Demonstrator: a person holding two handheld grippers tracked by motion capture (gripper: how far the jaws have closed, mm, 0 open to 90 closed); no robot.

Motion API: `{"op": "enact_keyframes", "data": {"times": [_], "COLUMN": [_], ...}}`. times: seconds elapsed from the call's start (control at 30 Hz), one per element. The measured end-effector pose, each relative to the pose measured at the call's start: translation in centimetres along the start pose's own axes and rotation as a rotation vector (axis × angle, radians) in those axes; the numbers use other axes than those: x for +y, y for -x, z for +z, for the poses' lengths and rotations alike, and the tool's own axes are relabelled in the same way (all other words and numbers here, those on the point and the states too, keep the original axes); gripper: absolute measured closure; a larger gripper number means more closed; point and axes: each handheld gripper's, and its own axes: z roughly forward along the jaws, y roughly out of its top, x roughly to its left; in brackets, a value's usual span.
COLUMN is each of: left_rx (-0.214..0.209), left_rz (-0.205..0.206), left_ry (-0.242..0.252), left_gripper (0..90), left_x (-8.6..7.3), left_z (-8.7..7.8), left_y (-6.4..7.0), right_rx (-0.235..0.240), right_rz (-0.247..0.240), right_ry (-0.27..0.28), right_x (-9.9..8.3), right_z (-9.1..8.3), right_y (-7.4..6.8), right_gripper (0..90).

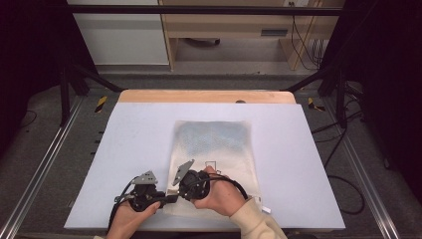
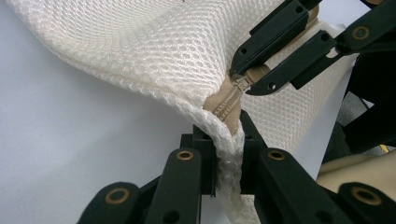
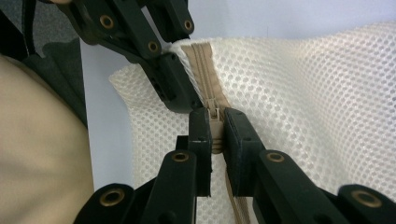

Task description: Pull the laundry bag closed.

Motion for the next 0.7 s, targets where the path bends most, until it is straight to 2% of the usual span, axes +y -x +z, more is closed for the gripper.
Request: {"op": "enact_keyframes", "data": {"times": [0.1, 0.3, 0.4, 0.7], "left_rx": [-0.007, -0.011, -0.011, -0.004], "left_rz": [0.005, 0.014, 0.02, 0.036], "left_ry": [0.005, 0.011, 0.011, 0.017], "left_gripper": [82.2, 82.2, 82.2, 82.2], "left_x": [0.05, 0.12, 0.14, 0.23], "left_z": [-0.02, -0.02, 0.01, 0.15], "left_y": [0.1, 0.26, 0.33, 0.56], "right_rx": [0.003, -0.001, -0.003, -0.009], "right_rz": [0.017, 0.016, 0.03, 0.031], "right_ry": [0.003, 0.004, 0.008, 0.007], "right_x": [-0.51, -0.97, -0.98, -1.15], "right_z": [-0.11, -0.43, -0.48, -0.72], "right_y": [0.18, 0.31, 0.23, 0.19], "right_gripper": [82.1, 82.1, 82.1, 82.1]}}
